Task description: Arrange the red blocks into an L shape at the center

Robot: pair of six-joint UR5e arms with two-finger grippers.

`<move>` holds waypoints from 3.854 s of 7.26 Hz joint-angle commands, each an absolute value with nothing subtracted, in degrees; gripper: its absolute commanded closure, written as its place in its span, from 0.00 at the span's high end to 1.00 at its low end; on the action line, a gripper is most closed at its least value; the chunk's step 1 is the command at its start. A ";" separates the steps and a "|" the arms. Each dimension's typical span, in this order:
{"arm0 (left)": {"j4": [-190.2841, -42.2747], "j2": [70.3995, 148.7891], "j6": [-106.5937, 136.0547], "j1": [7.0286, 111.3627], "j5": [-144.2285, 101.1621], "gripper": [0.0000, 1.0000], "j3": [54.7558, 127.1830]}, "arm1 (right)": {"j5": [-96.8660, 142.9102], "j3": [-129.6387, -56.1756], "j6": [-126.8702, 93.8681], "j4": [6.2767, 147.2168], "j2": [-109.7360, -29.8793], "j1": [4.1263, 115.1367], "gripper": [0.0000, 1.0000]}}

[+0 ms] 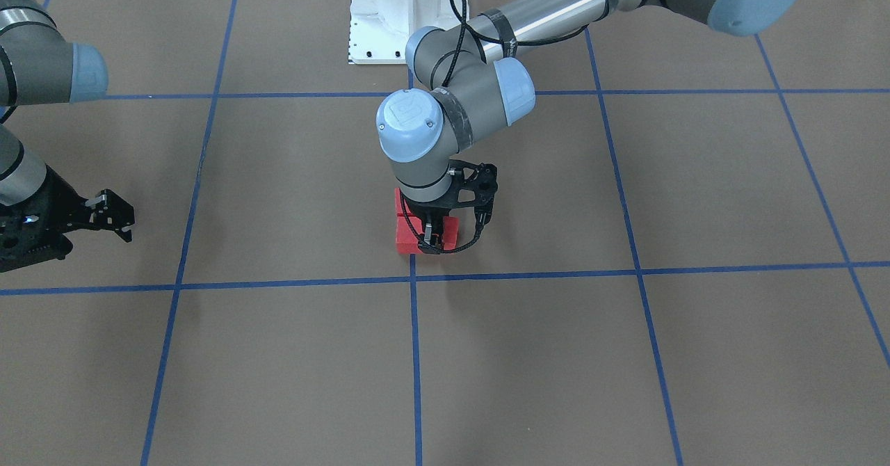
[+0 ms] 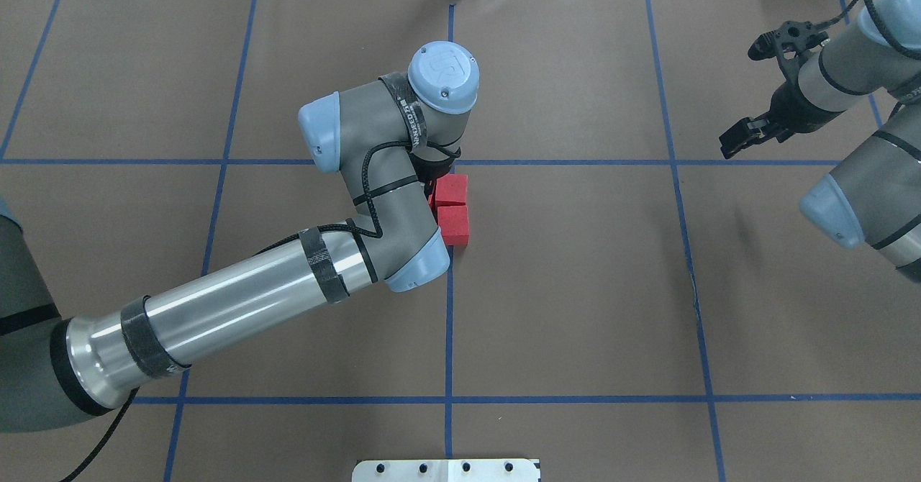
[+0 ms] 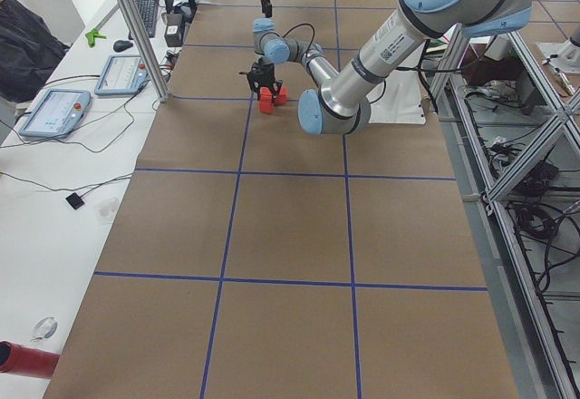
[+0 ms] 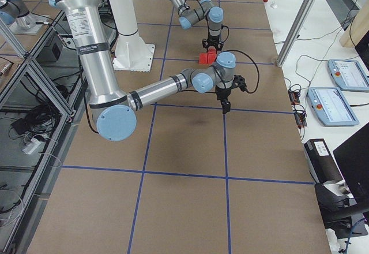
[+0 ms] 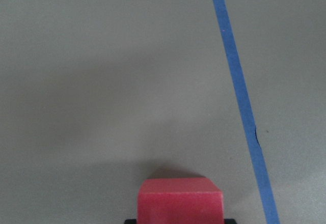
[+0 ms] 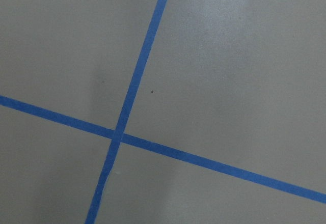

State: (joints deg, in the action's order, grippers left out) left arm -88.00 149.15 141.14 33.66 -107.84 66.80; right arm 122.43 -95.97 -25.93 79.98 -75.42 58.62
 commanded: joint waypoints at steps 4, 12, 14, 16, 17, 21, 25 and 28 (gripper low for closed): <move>-85.80 149.06 140.54 34.97 -107.75 1.00 67.41 | 122.52 -95.98 -26.71 80.07 -74.71 58.62 0.99; -83.99 132.48 78.34 55.85 -109.58 1.00 81.48 | 124.95 -94.22 -27.51 80.33 -76.28 65.79 0.99; -89.62 124.76 55.40 64.90 -119.39 1.00 81.91 | 129.02 -93.87 -25.68 80.42 -78.91 73.35 0.99; -93.16 114.31 25.91 75.62 -127.68 1.00 82.79 | 129.29 -90.46 -17.89 80.51 -80.32 78.90 0.99; -93.25 110.86 16.70 79.68 -127.70 1.00 82.79 | 129.72 -89.31 -13.75 80.51 -81.64 81.45 0.99; -93.69 98.73 -11.77 92.27 -129.98 1.00 83.49 | 134.73 -89.82 -11.78 80.51 -86.39 86.39 0.99; -101.78 90.97 -4.01 92.90 -132.10 1.00 87.16 | 134.74 -90.44 -11.60 80.94 -89.03 88.06 0.99; -101.69 90.35 -2.72 92.90 -132.01 1.00 88.86 | 133.86 -100.93 -11.51 95.38 -89.29 89.21 0.99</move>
